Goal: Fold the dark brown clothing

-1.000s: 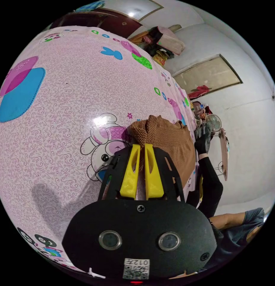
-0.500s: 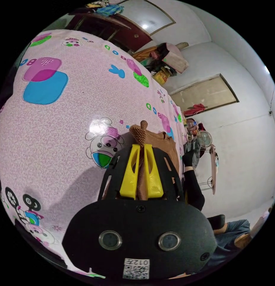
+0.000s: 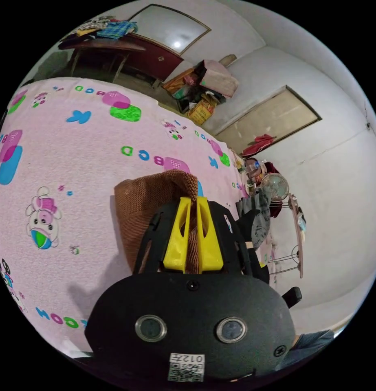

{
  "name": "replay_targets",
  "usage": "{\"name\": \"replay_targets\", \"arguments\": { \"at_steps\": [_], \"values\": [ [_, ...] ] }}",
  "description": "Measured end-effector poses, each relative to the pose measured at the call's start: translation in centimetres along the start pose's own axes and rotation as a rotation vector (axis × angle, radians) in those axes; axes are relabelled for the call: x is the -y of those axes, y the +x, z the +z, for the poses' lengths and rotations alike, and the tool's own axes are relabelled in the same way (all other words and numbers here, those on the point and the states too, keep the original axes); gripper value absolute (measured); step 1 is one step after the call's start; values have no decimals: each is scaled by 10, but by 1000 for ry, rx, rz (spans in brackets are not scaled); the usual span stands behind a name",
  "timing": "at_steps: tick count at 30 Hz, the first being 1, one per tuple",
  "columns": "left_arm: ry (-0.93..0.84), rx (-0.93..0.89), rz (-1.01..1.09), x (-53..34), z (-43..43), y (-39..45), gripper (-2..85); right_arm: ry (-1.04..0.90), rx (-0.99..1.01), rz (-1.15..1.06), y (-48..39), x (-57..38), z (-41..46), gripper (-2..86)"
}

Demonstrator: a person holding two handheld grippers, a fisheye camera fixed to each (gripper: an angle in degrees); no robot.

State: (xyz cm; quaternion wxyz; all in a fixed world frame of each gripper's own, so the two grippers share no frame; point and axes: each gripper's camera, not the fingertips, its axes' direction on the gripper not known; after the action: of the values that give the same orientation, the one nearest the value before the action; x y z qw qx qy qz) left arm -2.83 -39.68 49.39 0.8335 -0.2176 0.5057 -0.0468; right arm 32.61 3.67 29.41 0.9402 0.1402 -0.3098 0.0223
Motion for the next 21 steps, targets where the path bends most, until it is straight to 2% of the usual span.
{"name": "replay_targets", "arguments": {
  "at_steps": [7, 11, 17, 21],
  "values": [
    [-190, 236, 94, -16, 147, 110, 11, -44, 65, 328, 137, -18, -23, 1],
    [-279, 376, 176, -33, 205, 152, 13, -74, 47, 430, 174, -21, -24, 3],
    [-230, 384, 294, -71, 201, 189, 15, -161, -57, 386, 196, 0, -19, 10],
    [-176, 383, 259, -119, 166, 165, 15, -196, -111, 353, 204, 16, -22, 31]
  ]
}}
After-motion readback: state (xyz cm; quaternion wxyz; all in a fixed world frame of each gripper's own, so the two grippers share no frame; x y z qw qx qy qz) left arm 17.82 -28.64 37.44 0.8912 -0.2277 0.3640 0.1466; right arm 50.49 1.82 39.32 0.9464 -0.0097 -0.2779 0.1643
